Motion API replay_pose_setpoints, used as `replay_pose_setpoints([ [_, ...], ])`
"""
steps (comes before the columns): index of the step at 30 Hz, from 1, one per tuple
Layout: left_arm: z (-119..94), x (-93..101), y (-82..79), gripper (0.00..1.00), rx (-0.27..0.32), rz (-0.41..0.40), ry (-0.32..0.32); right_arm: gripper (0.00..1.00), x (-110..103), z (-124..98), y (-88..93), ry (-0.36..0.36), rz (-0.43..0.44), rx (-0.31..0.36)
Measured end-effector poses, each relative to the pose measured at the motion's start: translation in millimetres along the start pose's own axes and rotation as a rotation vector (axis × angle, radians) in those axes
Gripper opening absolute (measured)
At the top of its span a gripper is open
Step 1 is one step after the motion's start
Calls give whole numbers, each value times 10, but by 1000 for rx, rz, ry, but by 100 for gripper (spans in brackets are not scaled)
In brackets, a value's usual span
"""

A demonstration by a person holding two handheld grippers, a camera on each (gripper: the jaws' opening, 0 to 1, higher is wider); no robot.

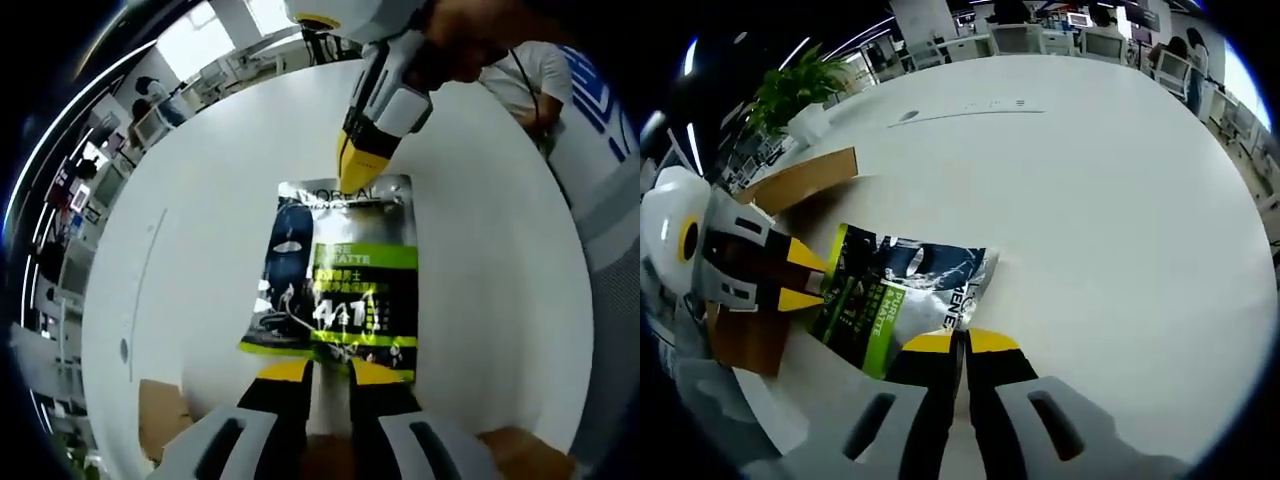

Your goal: Operate the shoe box by opening the lid, removing the specified soft item, and placing it in the target area until the item is outside and the box remains undamaged.

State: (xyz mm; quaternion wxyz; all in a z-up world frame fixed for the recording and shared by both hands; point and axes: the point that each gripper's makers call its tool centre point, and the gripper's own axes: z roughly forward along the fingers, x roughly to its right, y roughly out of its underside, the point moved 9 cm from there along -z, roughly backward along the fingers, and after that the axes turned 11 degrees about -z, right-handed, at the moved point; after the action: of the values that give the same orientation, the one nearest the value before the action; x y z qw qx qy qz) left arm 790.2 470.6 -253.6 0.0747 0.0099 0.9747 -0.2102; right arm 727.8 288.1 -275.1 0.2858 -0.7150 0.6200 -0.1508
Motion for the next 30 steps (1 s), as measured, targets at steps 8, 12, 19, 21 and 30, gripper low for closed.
replay_pose_setpoints([
  [8, -158, 44, -49, 20, 41, -28, -16, 2, 30, 24, -12, 4, 4, -1],
  [12, -229, 70, -68, 21, 97, -100, 1, 6, 17, -8, -13, 8, -4, 0],
  [19, -389, 117, -68, 26, 180, -216, 24, 10, 24, -80, -12, 21, -28, 4],
  [21, -400, 107, -48, 27, 205, -261, 35, 12, 11, -106, -9, 24, -41, 5],
  [30, -592, 132, 54, 32, 332, -417, 105, 21, -65, -279, -33, 30, -92, 33],
])
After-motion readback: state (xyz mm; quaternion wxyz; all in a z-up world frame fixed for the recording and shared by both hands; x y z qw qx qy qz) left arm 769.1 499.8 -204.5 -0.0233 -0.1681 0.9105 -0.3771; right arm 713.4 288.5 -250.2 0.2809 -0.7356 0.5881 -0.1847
